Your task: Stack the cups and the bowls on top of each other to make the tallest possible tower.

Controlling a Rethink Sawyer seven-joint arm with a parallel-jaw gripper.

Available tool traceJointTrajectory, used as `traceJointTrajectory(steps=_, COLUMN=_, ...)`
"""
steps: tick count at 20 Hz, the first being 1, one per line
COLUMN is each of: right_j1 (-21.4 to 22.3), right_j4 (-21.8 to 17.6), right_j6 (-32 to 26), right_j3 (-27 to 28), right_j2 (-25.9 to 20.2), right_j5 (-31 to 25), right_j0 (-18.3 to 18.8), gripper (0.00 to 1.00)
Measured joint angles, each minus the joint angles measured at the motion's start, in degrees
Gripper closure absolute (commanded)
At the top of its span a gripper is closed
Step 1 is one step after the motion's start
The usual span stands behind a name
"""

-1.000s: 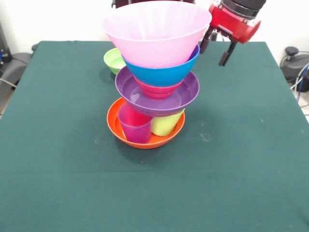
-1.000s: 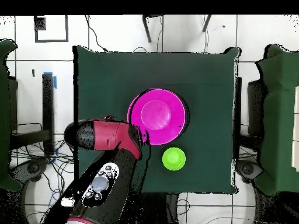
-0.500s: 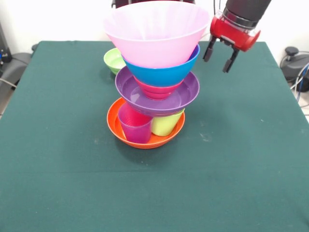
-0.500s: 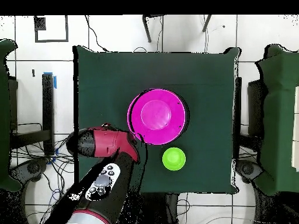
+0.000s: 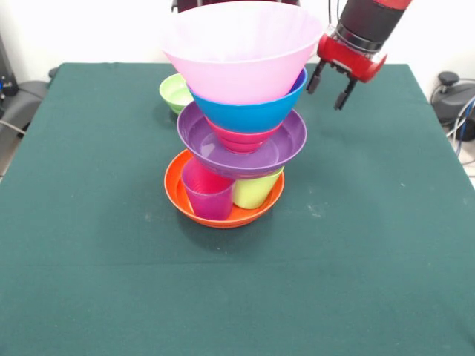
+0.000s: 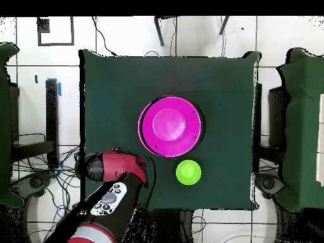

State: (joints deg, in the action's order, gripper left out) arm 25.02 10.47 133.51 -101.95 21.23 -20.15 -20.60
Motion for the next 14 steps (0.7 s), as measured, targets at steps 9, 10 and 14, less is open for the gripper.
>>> traceJointTrajectory(steps=9, right_j1=-0.56, right_j4=-0.04, right_j6=0.0, right_j3=-4.67, right_j2=0.22, right_j5=0.81, right_j0=-1.88, gripper=0.0)
traceJointTrajectory(steps=10, right_j1=-0.55, right_j4=-0.2, right_j6=0.0, right_j3=-5.21, right_j2=0.4, right_j5=0.81, right_j0=-2.39, gripper=0.0)
traceJointTrajectory(steps=14, right_j1=-0.87, right_j4=-0.85, right_j6=0.0, right_j3=-6.12, right_j2=1.25, right_j5=0.82, right_j0=-3.83, gripper=0.0)
